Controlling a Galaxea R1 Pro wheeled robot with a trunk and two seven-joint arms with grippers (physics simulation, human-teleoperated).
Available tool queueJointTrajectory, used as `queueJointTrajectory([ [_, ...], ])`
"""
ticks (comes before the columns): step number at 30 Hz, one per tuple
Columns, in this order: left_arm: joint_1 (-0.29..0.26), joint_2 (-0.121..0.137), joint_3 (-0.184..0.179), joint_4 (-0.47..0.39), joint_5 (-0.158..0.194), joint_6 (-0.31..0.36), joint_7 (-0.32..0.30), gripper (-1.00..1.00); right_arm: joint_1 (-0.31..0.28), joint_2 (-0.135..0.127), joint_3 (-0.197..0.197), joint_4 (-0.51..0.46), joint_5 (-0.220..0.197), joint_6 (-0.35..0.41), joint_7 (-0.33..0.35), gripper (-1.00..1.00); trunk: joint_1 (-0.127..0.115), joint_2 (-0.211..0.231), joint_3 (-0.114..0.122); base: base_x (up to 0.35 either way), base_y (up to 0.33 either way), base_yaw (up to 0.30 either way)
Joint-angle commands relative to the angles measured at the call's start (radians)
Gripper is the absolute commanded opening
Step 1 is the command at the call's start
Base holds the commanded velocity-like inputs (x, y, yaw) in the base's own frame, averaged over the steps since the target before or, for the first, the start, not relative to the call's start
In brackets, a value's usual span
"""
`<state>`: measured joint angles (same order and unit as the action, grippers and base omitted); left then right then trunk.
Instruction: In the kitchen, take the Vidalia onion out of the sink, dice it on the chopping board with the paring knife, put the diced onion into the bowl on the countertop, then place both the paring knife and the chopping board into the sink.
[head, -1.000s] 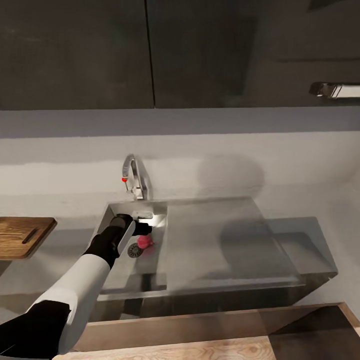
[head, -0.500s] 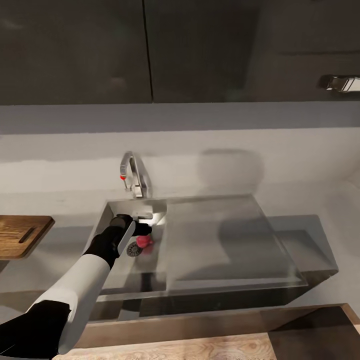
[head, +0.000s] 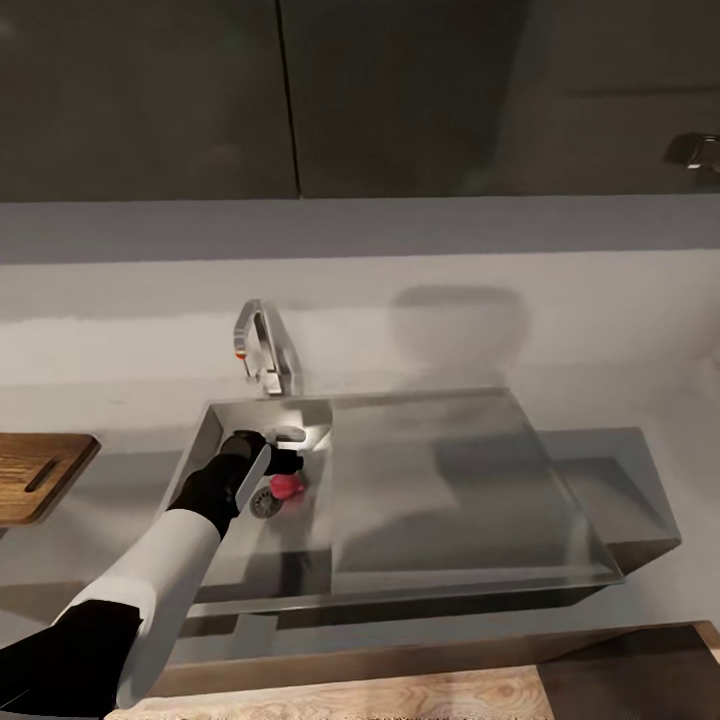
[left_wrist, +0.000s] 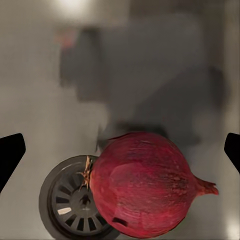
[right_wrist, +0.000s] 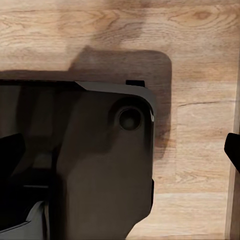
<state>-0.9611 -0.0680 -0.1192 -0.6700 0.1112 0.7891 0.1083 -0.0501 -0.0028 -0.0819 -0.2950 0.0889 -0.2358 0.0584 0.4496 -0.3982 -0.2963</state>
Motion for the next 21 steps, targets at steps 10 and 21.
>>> queueJointTrajectory([
  [10,-0.001,0.0,-0.004,0.008,0.01,0.004,0.01,1.0,-0.001,0.001,-0.009,0.0,0.009,-0.003,0.006,1.0,0.0,-0.002,-0.018,0.001,0.0,0.0],
  [21,-0.001,0.0,-0.004,0.022,0.01,0.004,0.01,1.0,-0.001,0.001,-0.009,0.0,0.009,-0.003,0.006,1.0,0.0,-0.002,-0.035,0.0,0.0,0.0],
])
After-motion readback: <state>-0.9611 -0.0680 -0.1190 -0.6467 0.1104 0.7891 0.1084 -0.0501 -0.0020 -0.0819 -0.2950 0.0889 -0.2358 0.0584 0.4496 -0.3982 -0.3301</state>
